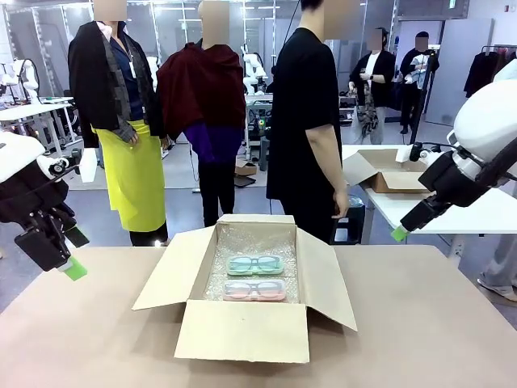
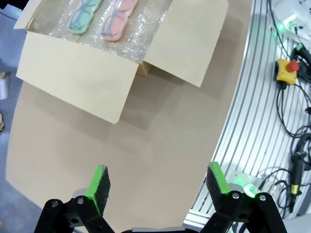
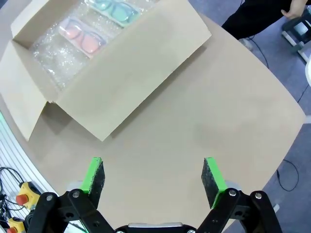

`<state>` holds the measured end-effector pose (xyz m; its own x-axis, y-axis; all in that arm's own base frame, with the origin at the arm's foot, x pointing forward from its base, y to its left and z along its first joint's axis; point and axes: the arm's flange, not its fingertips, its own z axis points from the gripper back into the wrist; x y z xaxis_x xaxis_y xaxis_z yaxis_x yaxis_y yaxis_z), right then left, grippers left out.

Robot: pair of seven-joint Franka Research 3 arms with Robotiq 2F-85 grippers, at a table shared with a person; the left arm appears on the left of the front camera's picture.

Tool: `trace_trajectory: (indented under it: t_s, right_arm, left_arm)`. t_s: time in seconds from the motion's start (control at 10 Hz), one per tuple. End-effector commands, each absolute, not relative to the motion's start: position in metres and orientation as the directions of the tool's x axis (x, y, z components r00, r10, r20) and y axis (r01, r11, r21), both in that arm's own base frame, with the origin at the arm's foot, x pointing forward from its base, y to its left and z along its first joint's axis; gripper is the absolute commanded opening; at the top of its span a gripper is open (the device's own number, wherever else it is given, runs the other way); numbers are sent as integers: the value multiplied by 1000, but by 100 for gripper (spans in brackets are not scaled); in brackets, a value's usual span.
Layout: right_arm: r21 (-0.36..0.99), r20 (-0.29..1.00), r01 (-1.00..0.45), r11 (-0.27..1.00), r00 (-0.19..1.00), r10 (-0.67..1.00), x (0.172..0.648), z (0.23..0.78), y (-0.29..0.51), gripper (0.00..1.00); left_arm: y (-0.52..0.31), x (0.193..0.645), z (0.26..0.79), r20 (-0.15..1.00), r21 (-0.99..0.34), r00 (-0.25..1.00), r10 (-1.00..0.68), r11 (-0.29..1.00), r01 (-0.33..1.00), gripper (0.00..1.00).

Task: Pack the glasses set securely to prepare it for shipping.
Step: Position the Package Box on the left side of the table.

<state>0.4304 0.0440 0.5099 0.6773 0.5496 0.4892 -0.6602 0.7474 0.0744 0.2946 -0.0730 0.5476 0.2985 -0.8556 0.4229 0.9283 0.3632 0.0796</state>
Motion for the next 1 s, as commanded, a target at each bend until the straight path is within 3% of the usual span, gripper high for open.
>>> trace_trajectory:
  t_s: [0.0,0.4,0.7,0.9]
  right_arm:
    - [74,485,-666,743,675,557,427,514,46,100]
    - [74,485,-666,743,675,557,427,514,46,100]
    - [74,485,-666,743,675,557,427,514,46,100]
    - [74,485,-666,743,675,557,427,514,46,100]
  left_arm:
    - [-73,295,548,441,85,289,-849,361,929,100]
    - [-73,295,548,423,80,298,-856,363,928,100]
    - [-35,373,573,489,-318,554,-674,454,832,100]
    - [-12,437,558,494,-547,687,-532,424,722,100]
